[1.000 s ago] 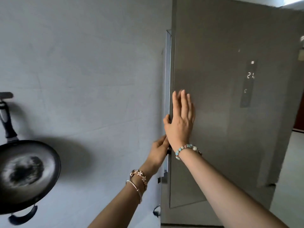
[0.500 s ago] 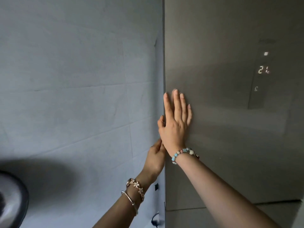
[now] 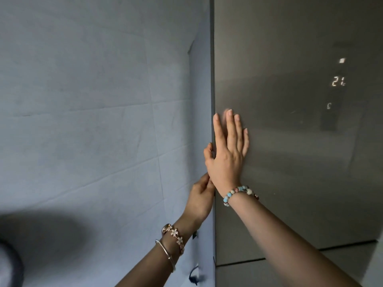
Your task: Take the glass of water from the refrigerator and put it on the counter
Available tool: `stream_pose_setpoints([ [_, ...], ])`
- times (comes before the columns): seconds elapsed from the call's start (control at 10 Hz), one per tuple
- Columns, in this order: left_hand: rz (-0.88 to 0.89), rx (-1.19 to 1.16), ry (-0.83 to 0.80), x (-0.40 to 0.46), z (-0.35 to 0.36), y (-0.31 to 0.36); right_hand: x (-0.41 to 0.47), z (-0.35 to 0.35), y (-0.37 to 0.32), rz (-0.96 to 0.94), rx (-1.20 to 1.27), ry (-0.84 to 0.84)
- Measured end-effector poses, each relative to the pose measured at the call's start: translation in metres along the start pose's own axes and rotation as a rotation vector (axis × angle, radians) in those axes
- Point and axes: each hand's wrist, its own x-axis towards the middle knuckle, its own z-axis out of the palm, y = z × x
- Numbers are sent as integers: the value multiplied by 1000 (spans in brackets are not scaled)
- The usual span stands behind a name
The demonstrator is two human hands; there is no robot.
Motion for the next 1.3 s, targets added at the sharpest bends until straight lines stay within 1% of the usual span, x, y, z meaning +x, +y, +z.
stream_pose_setpoints([
  [0.3, -73, -104, -16, -6, 1, 8, 0, -3, 1, 14, 40, -51],
  [0.4, -103, -116, -25, -7, -1, 13, 1, -5, 0, 16, 49, -85],
  [0.5, -158, -142, -50, -13, -6, 24, 0, -14, 0, -1, 76, -153],
  [0.6, -204, -189, -44, -18, -10, 33, 3, -22, 4, -11, 123, -223],
  [0.7, -224, -243, -9, -25, -21, 44, 3, -37, 7, 13, 325, -260],
  [0.8, -238, -255, 26, -33, -29, 47, -3, -51, 2, 135, 518, -274],
  [0.9, -260, -249, 54, -44, -49, 55, -12, -79, -17, 643, 999, -475],
  [1.0, -284, -248, 54, -50, -66, 65, -5, -86, -5, 980, 1232, -662],
  [1.1, -292, -325, 201, -61, -89, 84, 5, -87, 18, 1229, 1472, -982],
  [1.2, -257, -353, 295, -80, -93, 97, 4, -82, 27, 1237, 1565, -1125],
  [1.3, -212, -377, 460, -109, -75, 105, 5, -88, 41, 1236, 1609, -1284],
])
